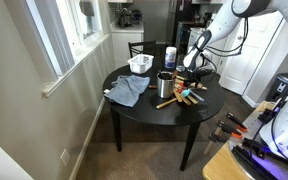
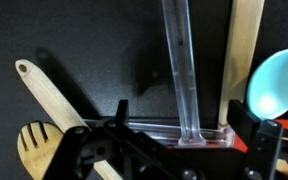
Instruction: Put one orange spatula in the silver tin
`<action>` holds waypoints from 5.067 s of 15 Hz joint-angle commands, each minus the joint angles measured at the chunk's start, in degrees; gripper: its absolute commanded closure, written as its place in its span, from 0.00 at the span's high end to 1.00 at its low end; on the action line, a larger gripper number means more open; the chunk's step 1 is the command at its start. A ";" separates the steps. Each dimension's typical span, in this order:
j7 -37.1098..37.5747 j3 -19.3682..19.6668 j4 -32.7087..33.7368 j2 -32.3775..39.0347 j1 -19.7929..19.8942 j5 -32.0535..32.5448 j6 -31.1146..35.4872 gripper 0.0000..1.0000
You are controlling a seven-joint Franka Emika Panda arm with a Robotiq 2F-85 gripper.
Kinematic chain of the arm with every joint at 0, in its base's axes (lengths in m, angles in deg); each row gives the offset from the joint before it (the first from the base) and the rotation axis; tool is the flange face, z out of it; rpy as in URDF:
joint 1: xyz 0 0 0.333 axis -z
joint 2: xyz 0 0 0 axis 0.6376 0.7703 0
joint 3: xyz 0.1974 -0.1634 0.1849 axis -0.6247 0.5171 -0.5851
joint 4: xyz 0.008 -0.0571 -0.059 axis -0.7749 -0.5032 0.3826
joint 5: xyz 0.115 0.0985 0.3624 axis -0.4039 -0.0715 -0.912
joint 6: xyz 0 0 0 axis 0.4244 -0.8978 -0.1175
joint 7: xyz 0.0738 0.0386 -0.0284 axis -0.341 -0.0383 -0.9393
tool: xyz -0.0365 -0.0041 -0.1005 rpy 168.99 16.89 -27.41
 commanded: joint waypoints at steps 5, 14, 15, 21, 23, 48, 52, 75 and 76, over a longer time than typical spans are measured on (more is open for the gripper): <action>-8.70 -2.07 -2.12 -0.70 3.21 3.08 1.64 1.00; -9.19 -3.48 -2.65 0.04 4.72 2.61 5.19 0.60; -9.26 -3.55 -2.64 0.02 4.84 2.58 5.11 0.53; -9.33 -4.04 -2.68 -0.08 5.43 2.37 4.90 0.15; -9.06 -4.01 -3.92 -1.82 5.42 2.22 5.39 0.07; 3.56 3.68 -17.73 -24.16 -11.32 4.67 28.42 0.10; 7.47 14.62 -19.81 -27.72 -22.26 7.76 27.45 0.10; 15.11 14.95 -20.50 -24.65 -31.06 4.51 49.72 0.10; 15.65 14.25 -19.94 -24.43 -30.52 4.64 49.71 0.10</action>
